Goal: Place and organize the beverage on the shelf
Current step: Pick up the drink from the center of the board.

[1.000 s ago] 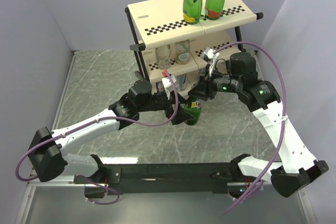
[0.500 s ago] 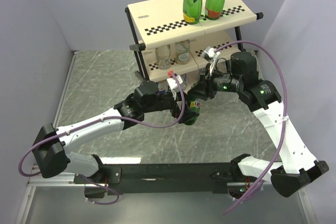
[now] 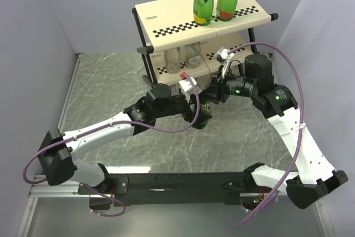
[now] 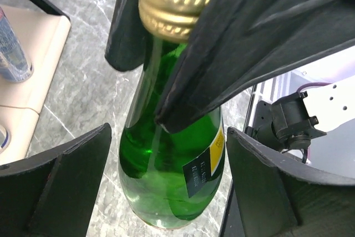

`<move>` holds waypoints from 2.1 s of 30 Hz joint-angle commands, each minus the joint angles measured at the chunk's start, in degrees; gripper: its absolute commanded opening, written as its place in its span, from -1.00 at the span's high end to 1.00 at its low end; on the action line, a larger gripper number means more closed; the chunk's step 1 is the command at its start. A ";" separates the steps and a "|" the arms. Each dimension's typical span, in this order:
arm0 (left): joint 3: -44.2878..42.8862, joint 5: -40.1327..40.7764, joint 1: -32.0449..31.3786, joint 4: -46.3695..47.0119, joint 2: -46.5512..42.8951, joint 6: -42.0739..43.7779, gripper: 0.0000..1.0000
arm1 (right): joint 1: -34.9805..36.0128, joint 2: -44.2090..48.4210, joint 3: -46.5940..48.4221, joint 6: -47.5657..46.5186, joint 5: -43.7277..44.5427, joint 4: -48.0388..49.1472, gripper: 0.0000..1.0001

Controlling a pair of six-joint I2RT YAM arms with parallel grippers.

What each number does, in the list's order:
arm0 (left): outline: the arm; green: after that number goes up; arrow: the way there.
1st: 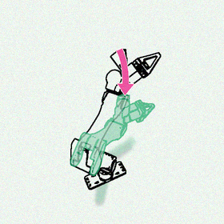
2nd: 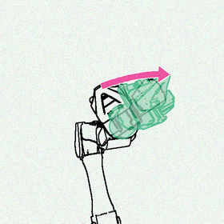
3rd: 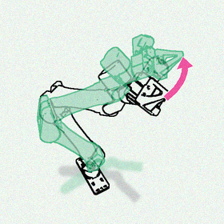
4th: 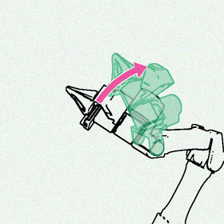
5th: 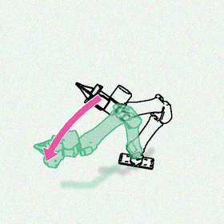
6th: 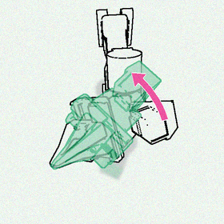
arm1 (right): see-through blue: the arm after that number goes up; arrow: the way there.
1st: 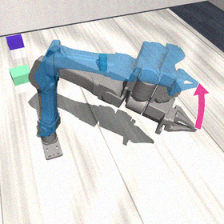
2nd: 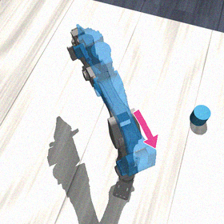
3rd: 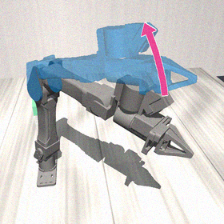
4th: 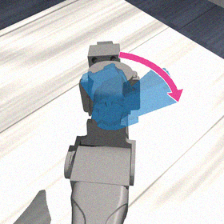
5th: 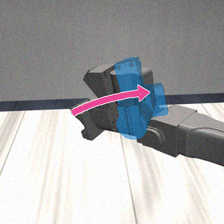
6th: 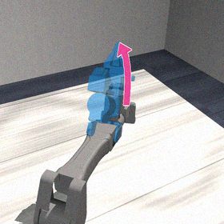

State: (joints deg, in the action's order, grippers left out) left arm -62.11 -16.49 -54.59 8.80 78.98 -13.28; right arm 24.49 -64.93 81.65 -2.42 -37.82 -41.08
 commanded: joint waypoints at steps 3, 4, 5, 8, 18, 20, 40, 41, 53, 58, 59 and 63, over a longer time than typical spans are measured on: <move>-3.46 0.93 -0.34 -0.62 1.44 -1.57 -0.80 | 0.21 3.93 2.91 1.10 0.29 9.09 1.00; -3.81 0.93 -0.34 -1.06 1.61 -1.66 -0.80 | 0.21 4.10 2.73 1.01 0.64 9.09 1.00; -4.07 0.93 -0.34 -1.15 1.79 -1.66 -0.80 | 0.12 4.28 2.55 0.92 0.82 9.35 1.00; -4.25 0.67 -0.34 -0.71 2.14 -2.01 -0.81 | 0.12 4.98 1.85 1.10 1.26 10.14 1.00; -6.01 -0.12 -0.61 -0.36 3.02 -2.72 -0.80 | 0.21 5.16 0.53 0.92 1.61 10.67 1.00; -6.36 -0.03 -0.69 -0.62 3.11 -2.54 -0.80 | 0.12 4.90 0.62 0.57 1.79 10.41 1.00; -0.48 2.69 -1.84 7.11 -0.05 0.27 -0.74 | -0.41 6.30 0.53 6.28 3.20 13.48 1.00; -0.30 2.69 -1.93 7.55 -0.23 0.27 -0.73 | -0.50 6.30 0.44 6.63 3.11 13.83 1.00; -0.21 2.08 -2.01 8.96 -1.55 0.01 -0.72 | -0.94 6.04 -0.44 7.16 2.67 14.18 1.00; -0.47 1.81 -2.01 8.17 -1.02 0.09 -0.71 | -1.20 5.86 0.62 7.60 2.58 14.10 1.00; -0.38 1.90 -1.93 8.17 -0.85 0.09 -0.71 | -1.29 5.86 0.62 7.77 2.32 14.10 1.00; -0.82 1.99 -2.01 7.47 -0.85 0.27 -0.71 | -1.55 5.95 0.36 7.78 2.49 14.27 1.00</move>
State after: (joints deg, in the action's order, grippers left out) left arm -61.78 -13.69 -56.14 14.22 79.42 -14.04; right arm 23.73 -61.28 79.57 3.73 -33.93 -36.01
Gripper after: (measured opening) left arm 0.855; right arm 0.395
